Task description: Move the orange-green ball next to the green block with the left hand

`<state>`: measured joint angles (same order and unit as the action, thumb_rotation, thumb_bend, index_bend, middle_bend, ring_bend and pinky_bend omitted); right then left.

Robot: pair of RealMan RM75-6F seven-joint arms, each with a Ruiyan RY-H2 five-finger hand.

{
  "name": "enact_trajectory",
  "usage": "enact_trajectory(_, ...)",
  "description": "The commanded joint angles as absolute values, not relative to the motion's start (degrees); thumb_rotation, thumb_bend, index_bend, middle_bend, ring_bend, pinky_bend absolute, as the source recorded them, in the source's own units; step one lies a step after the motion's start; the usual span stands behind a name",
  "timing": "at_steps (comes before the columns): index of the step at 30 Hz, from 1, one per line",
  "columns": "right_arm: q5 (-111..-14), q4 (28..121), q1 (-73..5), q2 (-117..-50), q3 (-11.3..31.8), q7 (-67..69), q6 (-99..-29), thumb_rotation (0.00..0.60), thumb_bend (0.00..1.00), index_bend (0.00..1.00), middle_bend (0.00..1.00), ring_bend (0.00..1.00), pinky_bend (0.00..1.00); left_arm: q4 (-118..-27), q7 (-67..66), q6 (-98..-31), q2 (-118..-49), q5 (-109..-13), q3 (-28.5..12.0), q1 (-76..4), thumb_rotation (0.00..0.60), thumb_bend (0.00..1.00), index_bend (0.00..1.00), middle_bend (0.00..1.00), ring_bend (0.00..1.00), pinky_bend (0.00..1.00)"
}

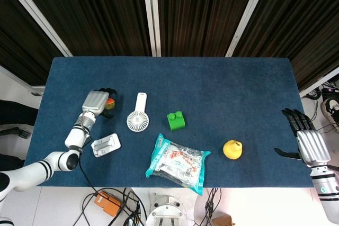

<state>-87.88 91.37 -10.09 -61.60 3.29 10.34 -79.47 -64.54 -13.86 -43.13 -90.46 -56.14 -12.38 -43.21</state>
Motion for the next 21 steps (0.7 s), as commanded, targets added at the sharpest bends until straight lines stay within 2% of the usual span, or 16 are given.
enact_trajectory(1,-87.7,91.4,-10.2,-61.6,3.3,10.3,-79.3,0.6,0.13,0.05,0.13,0.0,0.13,-62.7,-13.0,-42.6,-91.4,-56.5,-12.1,-43.8,0.6,0.07,0.27,0.27,0.24,0.35)
enact_trajectory(5,-87.6,91.4,-10.1,-61.7,3.2,10.2,-79.1,0.6,0.13,0.06,0.13,0.0,0.13,-60.8,-12.6,-41.5,-92.2,-56.0,-12.1,-44.4,0.6,0.14,0.3,0.31,0.32,0.41)
enact_trajectory(7,-87.4,91.3,-10.1,-61.8,3.1,10.2,-79.1,0.6,0.13,0.06,0.13,0.0,0.13,-59.9,-12.6,-40.8,-92.5,-55.7,-12.1,-44.7,0.6,0.19,0.33,0.35,0.4,0.45)
enact_trajectory(11,-87.3,91.2,-9.9,-61.8,3.1,10.4,-79.2,0.6,0.13,0.06,0.13,0.0,0.13,-59.0,-13.1,-40.9,-92.8,-55.6,-12.0,-45.2,0.6,0.25,0.4,0.44,0.49,0.47)
enact_trajectory(15,-87.3,91.0,-9.7,-61.9,3.0,10.6,-79.4,0.6,0.13,0.06,0.13,0.0,0.13,-60.2,-12.2,-42.2,-92.4,-56.9,-12.5,-45.5,0.6,0.29,0.44,0.5,0.52,0.47)
enact_trajectory(21,-87.6,90.9,-9.9,-62.0,2.9,10.6,-79.2,0.6,0.13,0.06,0.13,0.0,0.13,-62.7,-11.7,-41.8,-91.7,-58.3,-14.5,-48.3,0.6,0.28,0.44,0.5,0.51,0.47)
